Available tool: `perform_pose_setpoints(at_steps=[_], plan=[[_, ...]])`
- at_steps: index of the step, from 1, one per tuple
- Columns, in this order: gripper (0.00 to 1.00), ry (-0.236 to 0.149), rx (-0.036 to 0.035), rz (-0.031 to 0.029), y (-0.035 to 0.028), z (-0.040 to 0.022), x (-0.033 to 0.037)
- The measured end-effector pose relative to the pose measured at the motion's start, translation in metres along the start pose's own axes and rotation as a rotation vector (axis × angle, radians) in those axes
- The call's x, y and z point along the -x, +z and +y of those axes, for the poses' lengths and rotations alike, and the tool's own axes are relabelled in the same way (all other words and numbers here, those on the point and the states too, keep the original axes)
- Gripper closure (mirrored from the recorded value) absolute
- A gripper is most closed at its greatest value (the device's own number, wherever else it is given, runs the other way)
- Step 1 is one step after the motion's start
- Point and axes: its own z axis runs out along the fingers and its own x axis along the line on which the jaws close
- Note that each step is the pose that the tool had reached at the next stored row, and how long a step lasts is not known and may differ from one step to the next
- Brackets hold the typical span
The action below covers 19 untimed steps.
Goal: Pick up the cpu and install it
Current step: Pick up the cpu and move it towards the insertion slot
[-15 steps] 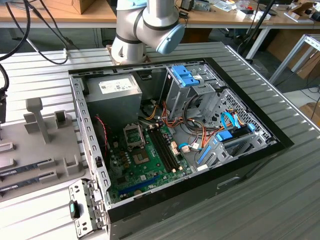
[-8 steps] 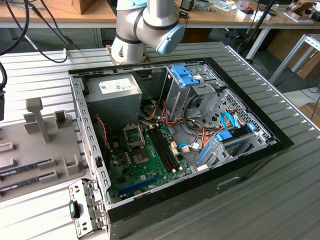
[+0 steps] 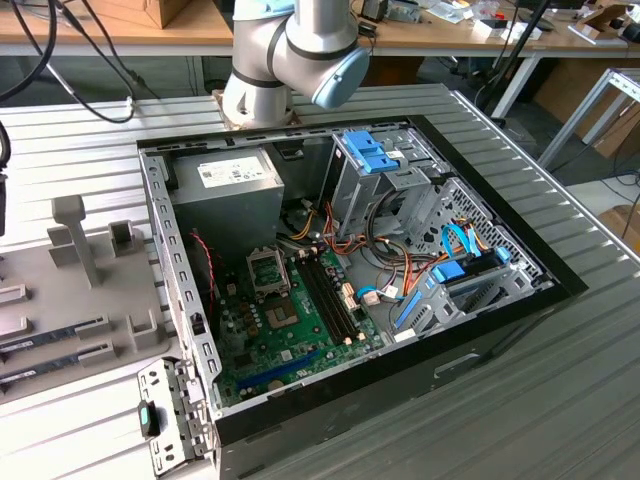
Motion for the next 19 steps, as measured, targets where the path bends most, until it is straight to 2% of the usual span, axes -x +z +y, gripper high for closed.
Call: perform_pose_setpoints(at_steps=[6,19], plan=[[0.53,0.000,0.0003,0.0000,-0.0051,-0.0001,0.0001],[0.53,0.000,0.0013,0.0000,-0.0205,-0.0004,0.0006]])
